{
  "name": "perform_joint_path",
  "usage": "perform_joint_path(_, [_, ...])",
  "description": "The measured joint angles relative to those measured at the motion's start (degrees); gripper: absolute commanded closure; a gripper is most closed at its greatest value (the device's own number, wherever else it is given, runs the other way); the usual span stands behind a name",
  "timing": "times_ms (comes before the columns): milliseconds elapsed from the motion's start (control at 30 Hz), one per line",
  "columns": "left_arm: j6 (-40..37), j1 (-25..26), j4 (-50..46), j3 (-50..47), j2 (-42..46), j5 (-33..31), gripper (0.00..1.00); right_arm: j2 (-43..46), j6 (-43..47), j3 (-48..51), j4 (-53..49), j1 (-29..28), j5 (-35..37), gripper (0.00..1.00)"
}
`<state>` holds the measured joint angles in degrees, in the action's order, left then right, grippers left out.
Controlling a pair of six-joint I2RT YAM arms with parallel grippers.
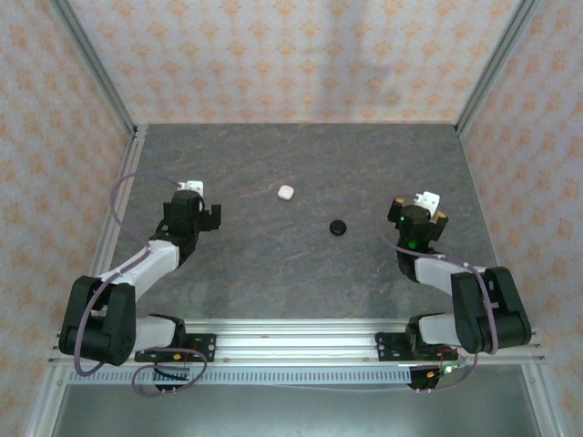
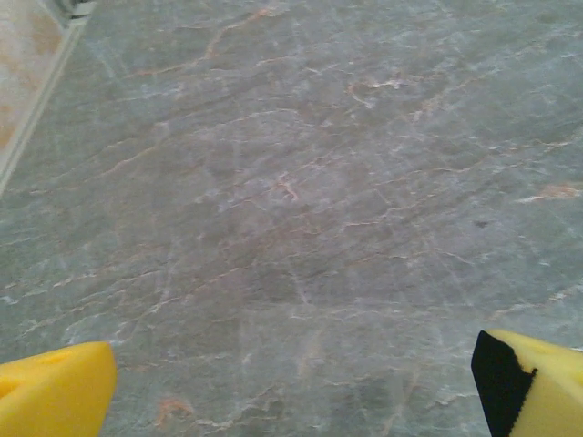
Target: Insert the wireless bluetooth earbuds into the charging case
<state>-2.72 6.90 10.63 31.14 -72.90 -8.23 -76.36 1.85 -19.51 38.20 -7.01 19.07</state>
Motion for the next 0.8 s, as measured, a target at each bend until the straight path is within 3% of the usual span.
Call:
perform_joint_path(167, [0.11, -1.44, 11.02, -6.54, 0.02, 0.02, 0.0, -5.38, -0.72, 3.1, 11.82, 2.73, -0.48, 0.0])
perform_joint_path(433, [0.42, -3.78, 24.92, -10.73, -2.29, 2.47, 0.0, -9.64, -0.87, 3.65, 19.21, 2.93, -3.48, 0.01])
perform_joint_path(600, [1.18, -4.33, 30.56, -10.99, -7.37, 3.76, 0.0, -12.13, -0.7, 1.88, 17.14, 2.93, -4.2, 0.01])
perform_joint_path(800, [1.33, -4.33, 30.75, -8.07, -13.07, 4.81, 0.0, -12.2, -0.7, -1.31, 15.3, 2.93, -4.11, 0.01])
